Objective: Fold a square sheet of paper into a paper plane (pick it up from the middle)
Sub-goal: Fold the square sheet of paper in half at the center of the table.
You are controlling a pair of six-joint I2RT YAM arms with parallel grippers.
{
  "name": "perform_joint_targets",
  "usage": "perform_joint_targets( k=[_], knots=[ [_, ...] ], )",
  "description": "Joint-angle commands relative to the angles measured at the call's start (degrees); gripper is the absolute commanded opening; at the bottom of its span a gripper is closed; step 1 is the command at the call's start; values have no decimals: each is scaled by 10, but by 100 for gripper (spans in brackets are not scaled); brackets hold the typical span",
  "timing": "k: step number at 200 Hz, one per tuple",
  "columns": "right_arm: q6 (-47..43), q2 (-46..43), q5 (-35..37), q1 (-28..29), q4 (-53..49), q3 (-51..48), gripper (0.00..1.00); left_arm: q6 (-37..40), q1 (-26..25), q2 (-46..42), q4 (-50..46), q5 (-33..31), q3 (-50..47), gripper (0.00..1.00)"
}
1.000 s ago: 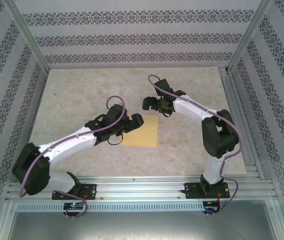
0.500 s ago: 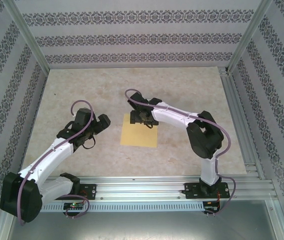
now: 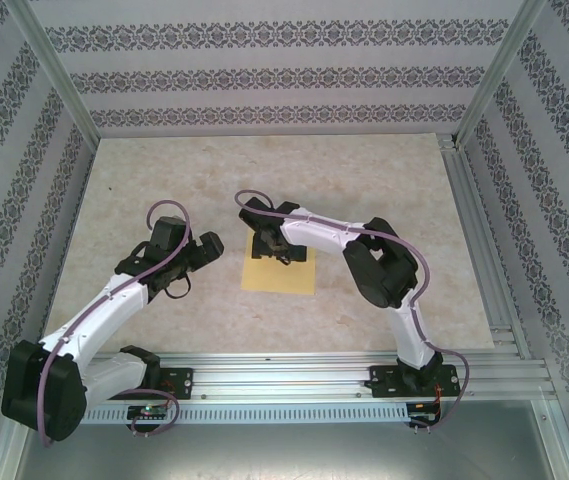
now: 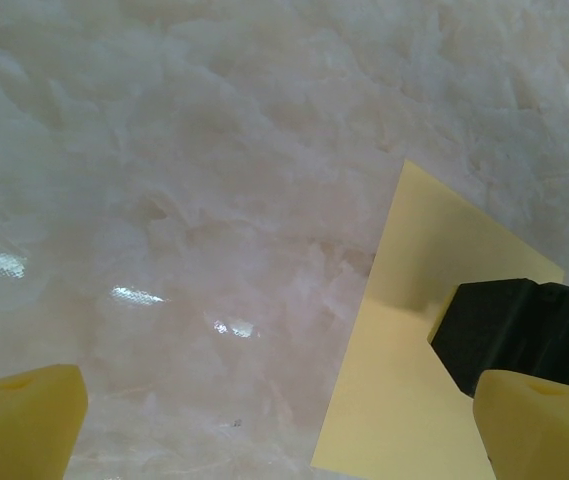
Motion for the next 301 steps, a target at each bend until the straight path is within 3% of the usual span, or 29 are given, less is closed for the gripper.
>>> perform_joint_targets(
  k=[1,67,245,301],
  knots=[
    [13,21,6,6,-19,15,90,17,8,6,-6,12,8,100],
    [10,35,-26,6,6,-6,83,23,9,18,-13,17,15,100],
    [-48,-78,-37,-4,15,-12,46,4,9,18,-35,23,27,100],
    [-55,-139,-125,-19,89,-53,44,1,9,16,-40,33,35,100]
  ],
)
